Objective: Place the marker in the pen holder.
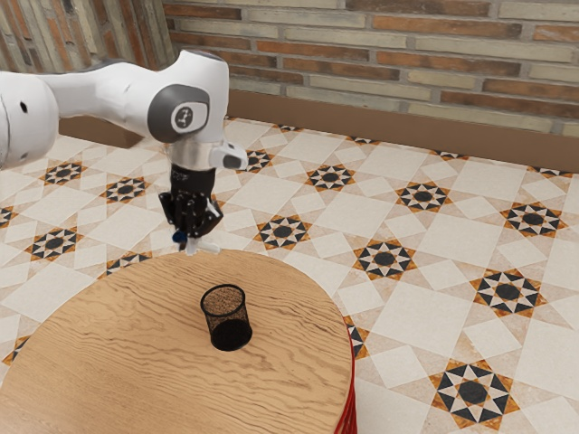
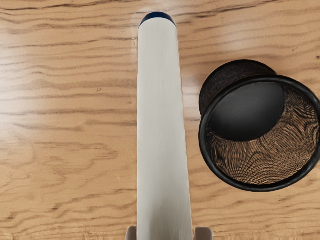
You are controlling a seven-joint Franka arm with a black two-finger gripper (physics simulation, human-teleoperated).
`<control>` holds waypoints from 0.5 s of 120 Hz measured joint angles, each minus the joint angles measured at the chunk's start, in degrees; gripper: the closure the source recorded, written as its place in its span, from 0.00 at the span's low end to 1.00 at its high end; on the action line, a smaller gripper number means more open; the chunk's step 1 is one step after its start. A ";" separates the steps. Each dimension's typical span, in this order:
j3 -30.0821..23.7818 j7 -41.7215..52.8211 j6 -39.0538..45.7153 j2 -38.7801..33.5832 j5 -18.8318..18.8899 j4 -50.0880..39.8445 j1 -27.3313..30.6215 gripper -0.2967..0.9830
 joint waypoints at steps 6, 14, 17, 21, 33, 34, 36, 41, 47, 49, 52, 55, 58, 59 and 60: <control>0.02 -0.29 -4.07 0.74 -1.86 0.90 -0.46 0.85; 0.11 -0.81 -9.43 1.10 -4.32 2.05 -0.82 0.85; 0.12 -1.03 -11.40 1.15 -5.18 2.39 -0.93 0.85; 0.13 -1.35 -13.92 1.11 -6.19 2.95 -1.23 0.85; 0.14 -2.24 -20.25 0.57 -8.49 3.64 -1.80 0.84; 0.14 -2.31 -20.69 0.54 -8.66 3.66 -1.81 0.84; 0.16 -2.45 -21.55 0.53 -8.99 3.69 -1.83 0.84; 0.15 -2.79 -23.45 0.64 -9.65 3.73 -1.84 0.84; 0.12 -3.16 -25.28 0.84 -10.33 3.84 -1.94 0.84; 0.11 -3.28 -25.79 0.93 -10.51 3.94 -2.06 0.84; 0.09 -3.45 -26.48 1.04 -10.73 4.04 -2.33 0.84; 0.08 -3.61 -27.07 1.31 -10.90 4.11 -2.54 0.84; 0.07 -3.75 -27.59 1.64 -11.00 4.19 -2.67 0.84; 0.07 -3.80 -27.74 1.77 -11.02 4.26 -2.70 0.84; 0.07 -3.85 -27.89 1.89 -11.03 4.31 -2.72 0.84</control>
